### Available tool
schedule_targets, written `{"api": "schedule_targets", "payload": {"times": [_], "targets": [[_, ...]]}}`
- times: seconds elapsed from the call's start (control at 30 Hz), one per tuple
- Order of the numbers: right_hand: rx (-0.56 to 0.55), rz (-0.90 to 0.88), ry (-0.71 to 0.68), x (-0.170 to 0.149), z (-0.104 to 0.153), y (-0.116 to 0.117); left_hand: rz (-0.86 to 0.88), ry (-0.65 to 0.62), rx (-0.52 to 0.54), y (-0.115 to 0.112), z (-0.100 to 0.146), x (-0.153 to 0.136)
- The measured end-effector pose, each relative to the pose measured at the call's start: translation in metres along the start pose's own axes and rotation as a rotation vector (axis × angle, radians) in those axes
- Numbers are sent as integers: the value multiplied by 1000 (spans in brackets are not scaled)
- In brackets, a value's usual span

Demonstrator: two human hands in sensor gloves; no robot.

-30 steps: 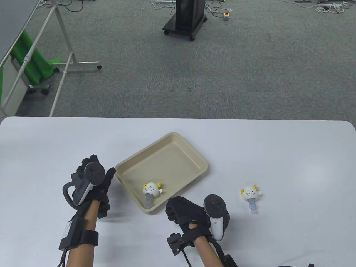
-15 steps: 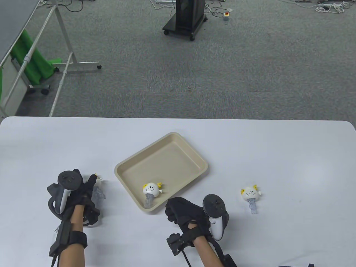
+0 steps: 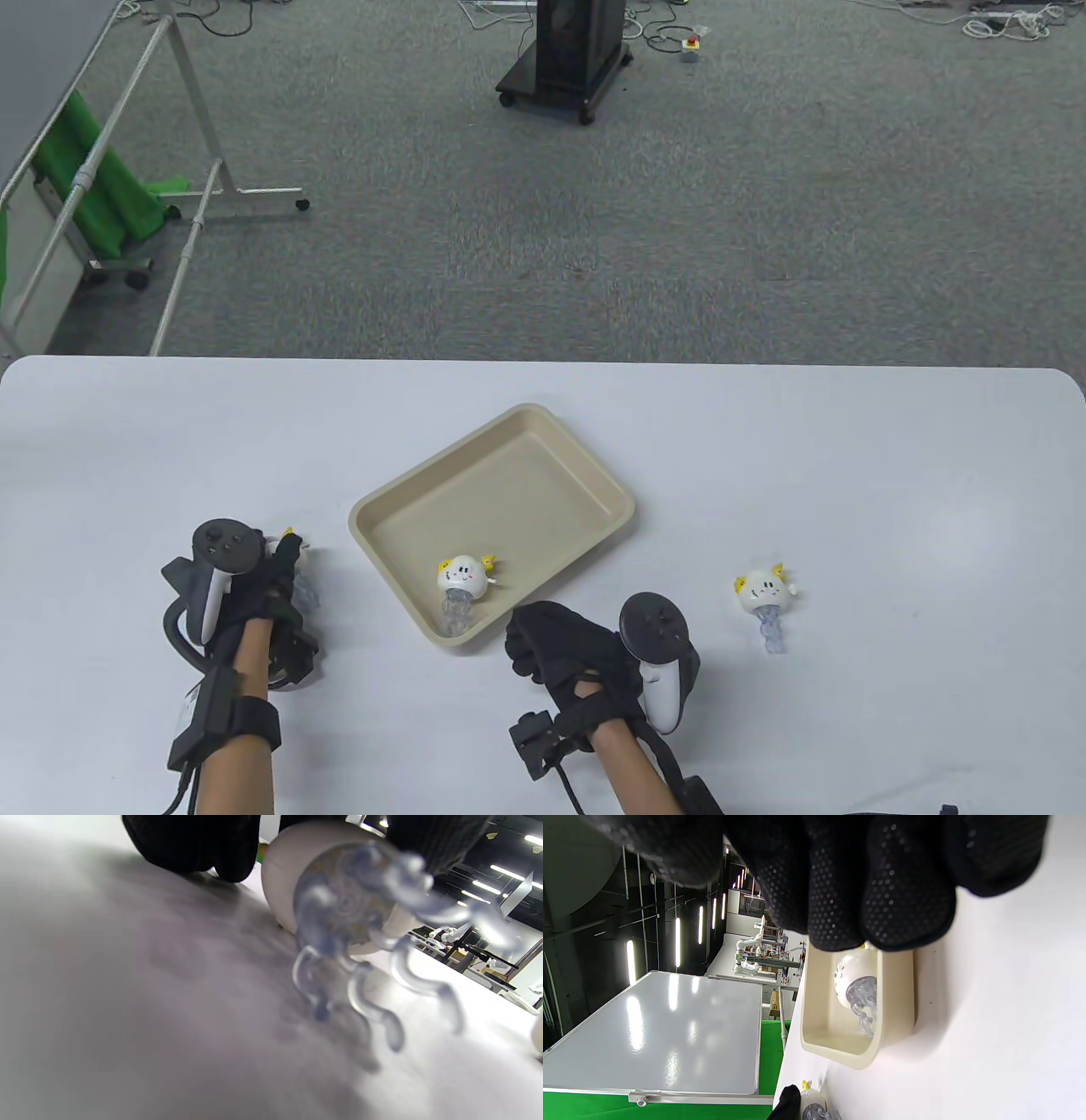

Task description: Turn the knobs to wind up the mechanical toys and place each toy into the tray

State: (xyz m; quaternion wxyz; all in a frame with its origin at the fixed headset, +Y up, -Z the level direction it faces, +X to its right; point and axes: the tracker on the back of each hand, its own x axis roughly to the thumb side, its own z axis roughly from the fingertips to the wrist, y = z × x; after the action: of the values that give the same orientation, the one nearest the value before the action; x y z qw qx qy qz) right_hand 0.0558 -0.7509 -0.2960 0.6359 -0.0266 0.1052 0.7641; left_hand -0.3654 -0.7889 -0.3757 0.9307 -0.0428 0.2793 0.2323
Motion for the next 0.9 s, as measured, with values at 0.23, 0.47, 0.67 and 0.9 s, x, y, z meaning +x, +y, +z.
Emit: {"api": "schedule_targets", "payload": {"times": [0.23, 0.47, 0.67, 0.9], "targets": [[3, 5, 1, -1, 0, 1, -44, 21, 4, 4, 2, 7], [4, 7, 3, -1, 0, 1, -196, 36, -22, 5, 3, 21], [7, 8, -1, -1, 0, 1, -162, 32, -40, 7, 4, 23], [8, 14, -5, -1, 0, 1, -91, -61, 128, 23, 22, 21]]}}
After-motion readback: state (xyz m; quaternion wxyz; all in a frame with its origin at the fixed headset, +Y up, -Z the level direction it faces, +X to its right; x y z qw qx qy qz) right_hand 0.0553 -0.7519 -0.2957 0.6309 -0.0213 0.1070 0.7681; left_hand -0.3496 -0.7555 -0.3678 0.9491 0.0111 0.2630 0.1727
